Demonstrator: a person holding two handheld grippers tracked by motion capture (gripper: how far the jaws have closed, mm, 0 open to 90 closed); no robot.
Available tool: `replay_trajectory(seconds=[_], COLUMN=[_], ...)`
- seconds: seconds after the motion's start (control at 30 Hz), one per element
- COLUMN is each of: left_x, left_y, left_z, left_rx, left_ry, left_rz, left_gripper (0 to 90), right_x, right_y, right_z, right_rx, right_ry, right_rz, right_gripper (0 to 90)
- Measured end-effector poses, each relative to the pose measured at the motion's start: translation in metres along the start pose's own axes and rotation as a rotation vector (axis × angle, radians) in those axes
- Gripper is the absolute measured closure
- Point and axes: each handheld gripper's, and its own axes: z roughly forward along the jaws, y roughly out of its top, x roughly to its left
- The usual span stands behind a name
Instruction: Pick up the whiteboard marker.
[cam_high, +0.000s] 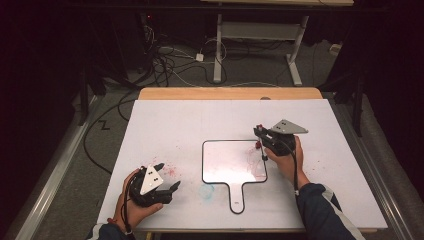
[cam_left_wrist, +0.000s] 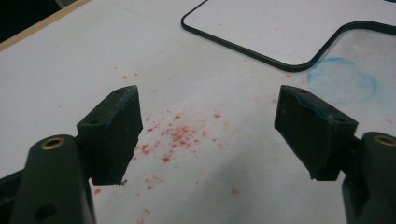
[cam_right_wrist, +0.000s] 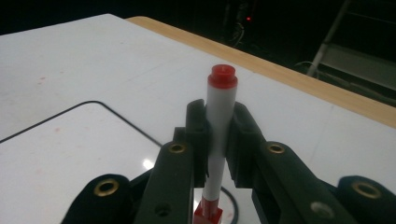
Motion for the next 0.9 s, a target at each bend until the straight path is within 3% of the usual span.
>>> replay_trajectory(seconds=[0.07, 0.2, 0.27, 0.3, 0.33, 0.37, 0.43, 0.47, 0.57, 0.63, 0.7, 0.77, 0.83, 0.9], left_x=[-0.001, -0.003, -0.004, -0.004, -0.005, -0.004, -0.004, -0.004, -0.003, -0.003, -0.003, -0.003, -0.003, -0.003], left_y=[-0.001, 0.001, 0.001, 0.002, 0.002, 0.002, 0.002, 0.002, 0.001, 0.001, 0.001, 0.001, 0.001, 0.000], left_z=[0.003, 0.005, 0.005, 0.005, 0.005, 0.005, 0.006, 0.006, 0.006, 0.006, 0.006, 0.006, 0.006, 0.007], left_rx=[0.017, 0.020, 0.015, 0.015, 0.021, 0.017, 0.016, 0.017, 0.015, 0.014, 0.017, 0.020, 0.023, 0.025], left_ry=[-0.008, -0.012, -0.012, -0.015, -0.020, -0.015, -0.021, -0.020, -0.025, -0.027, -0.025, -0.027, -0.026, -0.024], left_rz=[0.012, 0.031, 0.037, 0.035, 0.030, 0.040, 0.035, 0.038, 0.035, 0.031, 0.035, 0.033, 0.031, 0.030], left_gripper=[22.2, 22.2, 22.2, 22.2, 22.2, 22.2, 22.2, 22.2, 22.2, 22.2, 22.2, 22.2, 22.2, 22.2], right_x=[0.003, 0.018, 0.023, 0.023, 0.021, 0.019, 0.016, 0.018, 0.026, 0.039, 0.044, 0.044, 0.039, 0.030], right_y=[0.000, 0.001, 0.003, 0.003, 0.005, 0.005, 0.005, 0.005, 0.007, 0.007, 0.008, 0.009, 0.009, 0.008], right_z=[0.002, 0.005, 0.006, 0.006, 0.009, 0.010, 0.012, 0.012, 0.013, 0.013, 0.012, 0.011, 0.010, 0.009], right_rx=[-0.010, -0.020, -0.009, -0.009, -0.002, 0.004, 0.001, 0.002, 0.001, -0.005, -0.001, 0.007, 0.023, 0.029], right_ry=[0.013, 0.090, 0.073, 0.073, 0.018, -0.009, -0.021, -0.021, 0.019, 0.089, 0.099, 0.088, 0.024, -0.021], right_rz=[0.009, 0.003, -0.043, -0.043, -0.089, -0.090, -0.054, -0.063, -0.072, -0.074, -0.089, -0.106, -0.139, -0.123], right_gripper=[81.4, 81.4, 81.4, 81.4, 81.5, 81.4, 81.5, 81.4, 81.4, 81.4, 81.4, 81.4, 81.5, 81.5])
